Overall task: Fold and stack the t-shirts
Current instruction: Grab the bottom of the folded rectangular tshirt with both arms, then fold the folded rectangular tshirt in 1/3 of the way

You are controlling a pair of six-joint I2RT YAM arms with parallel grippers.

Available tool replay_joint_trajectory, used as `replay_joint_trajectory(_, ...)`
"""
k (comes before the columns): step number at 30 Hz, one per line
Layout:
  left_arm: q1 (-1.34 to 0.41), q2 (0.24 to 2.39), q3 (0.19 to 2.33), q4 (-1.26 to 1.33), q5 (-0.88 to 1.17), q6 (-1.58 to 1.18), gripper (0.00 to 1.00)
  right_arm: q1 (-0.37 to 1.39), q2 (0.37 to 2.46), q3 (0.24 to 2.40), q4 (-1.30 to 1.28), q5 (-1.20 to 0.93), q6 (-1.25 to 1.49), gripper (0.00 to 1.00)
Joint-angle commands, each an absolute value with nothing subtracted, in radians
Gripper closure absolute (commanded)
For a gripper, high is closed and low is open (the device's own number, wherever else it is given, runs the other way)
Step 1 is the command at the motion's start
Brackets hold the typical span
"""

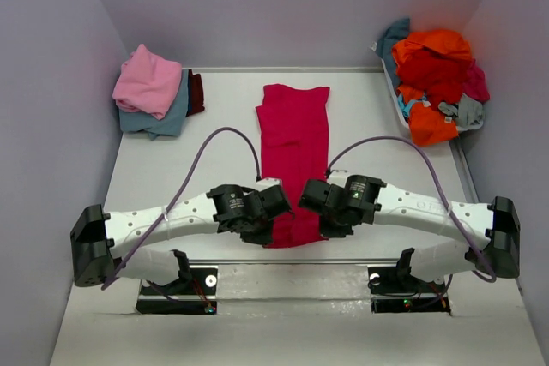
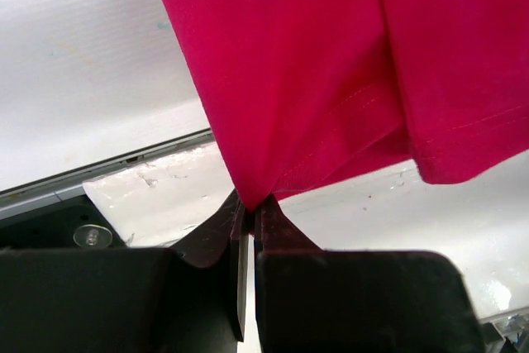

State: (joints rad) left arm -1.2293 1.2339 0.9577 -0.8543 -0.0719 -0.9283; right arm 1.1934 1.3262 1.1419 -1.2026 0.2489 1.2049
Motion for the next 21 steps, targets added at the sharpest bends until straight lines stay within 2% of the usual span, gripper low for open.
replay_joint_trajectory(1, -1.235, 1.279, 1.081, -0.948, -0.179, -0.927, 0.94, 1.203, 1.307, 1.193, -1.255, 0.353, 1.25, 0.93)
replay_joint_trajectory(9, -1.134, 1.382, 1.192, -0.956, -0.236, -0.835, 0.94, 1.174, 1.339, 1.275, -1.282, 0.471, 1.253, 0.92)
replay_joint_trajectory(16, -0.976, 1.446, 1.241, -0.902, -0.242, -0.703, 0.94, 1.051, 1.371, 1.307, -1.198, 0.462, 1.097, 0.92)
replay_joint_trajectory(21, -0.933, 1.515, 1.288, -0.867, -0.242, -0.638, 0.94, 0.993, 1.427, 1.345, -1.14, 0.448, 1.011, 0.92)
